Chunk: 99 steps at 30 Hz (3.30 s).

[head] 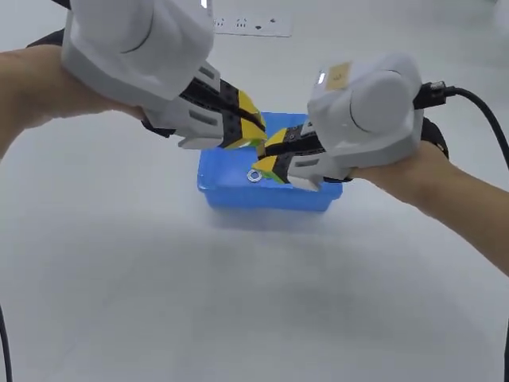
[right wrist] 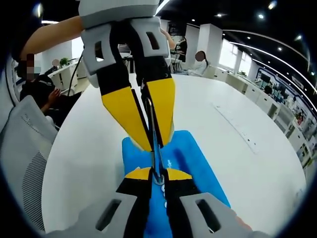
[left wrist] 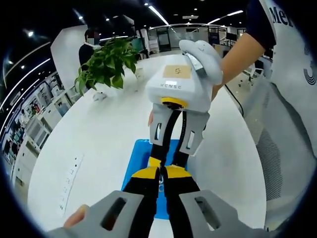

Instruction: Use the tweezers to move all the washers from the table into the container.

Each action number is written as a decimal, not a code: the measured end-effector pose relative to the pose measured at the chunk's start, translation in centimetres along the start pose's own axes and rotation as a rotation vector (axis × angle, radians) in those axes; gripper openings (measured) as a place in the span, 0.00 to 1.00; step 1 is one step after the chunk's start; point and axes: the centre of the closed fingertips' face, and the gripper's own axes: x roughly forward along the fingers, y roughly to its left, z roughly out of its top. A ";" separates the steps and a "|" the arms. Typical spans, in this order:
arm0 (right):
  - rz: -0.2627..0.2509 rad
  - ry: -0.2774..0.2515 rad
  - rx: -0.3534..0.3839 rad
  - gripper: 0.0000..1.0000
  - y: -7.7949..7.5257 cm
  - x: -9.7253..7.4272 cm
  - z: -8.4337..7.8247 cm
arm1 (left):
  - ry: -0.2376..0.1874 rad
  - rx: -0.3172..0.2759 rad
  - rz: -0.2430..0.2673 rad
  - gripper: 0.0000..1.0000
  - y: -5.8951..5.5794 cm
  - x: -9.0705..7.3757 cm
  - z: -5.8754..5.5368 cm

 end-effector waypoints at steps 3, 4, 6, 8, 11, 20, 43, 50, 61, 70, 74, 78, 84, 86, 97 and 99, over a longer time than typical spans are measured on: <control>-0.015 -0.017 -0.010 0.10 0.0 -0.9 0.6 | -0.016 0.010 0.007 0.07 -0.1 -0.5 0.9; -0.020 -0.022 -0.015 0.09 0.0 -1.1 0.8 | -0.030 0.011 0.008 0.07 -0.2 -0.7 1.3; -0.027 -0.032 -0.021 0.09 0.1 -1.9 1.1 | -0.051 0.015 0.010 0.07 -0.4 -1.1 2.0; -0.040 -0.040 -0.036 0.08 0.3 -2.7 1.5 | -0.066 0.016 0.011 0.07 -0.7 -1.6 2.7; -0.053 -0.046 -0.058 0.08 0.9 -3.9 1.9 | -0.086 0.026 0.008 0.07 -1.4 -2.3 3.7; -0.076 -0.012 -0.126 0.08 3.3 -7.1 1.5 | -0.110 0.044 -0.014 0.07 -4.3 -3.0 5.0; 0.064 0.125 -0.201 0.07 7.9 -6.8 -2.1 | -0.085 -0.057 -0.062 0.07 -9.4 -1.8 1.6; 0.092 0.156 -0.192 0.07 7.7 -5.5 -3.4 | -0.043 -0.081 -0.084 0.07 -9.1 -0.5 -0.3; 0.126 0.223 -0.139 0.07 7.2 -3.7 -6.2 | 0.056 -0.105 -0.106 0.05 -8.8 2.9 -4.8; 0.167 0.243 -0.178 0.07 7.5 -2.6 -6.5 | 0.072 -0.163 -0.099 0.05 -8.1 4.1 -7.0; 0.175 0.245 -0.173 0.07 7.5 -2.4 -6.9 | 0.079 -0.174 -0.094 0.05 -8.1 4.4 -7.4; 0.172 0.261 -0.179 0.08 7.3 -2.4 -7.6 | 0.087 -0.181 -0.089 0.05 -8.4 4.3 -7.5; 0.171 0.283 -0.172 0.10 7.2 -2.5 -8.6 | 0.077 -0.228 -0.054 0.05 -8.6 3.5 -7.1; 0.172 0.283 -0.157 0.11 7.2 -2.5 -8.7 | 0.081 -0.251 -0.042 0.05 -8.7 3.3 -7.2; 0.104 0.304 -0.047 0.19 6.2 -2.8 -9.3 | 0.102 -0.360 0.086 0.14 -8.5 0.4 -8.3; 0.079 0.273 -0.030 0.19 6.3 -3.7 -8.6 | 0.083 -0.358 0.133 0.18 -8.2 -0.6 -8.0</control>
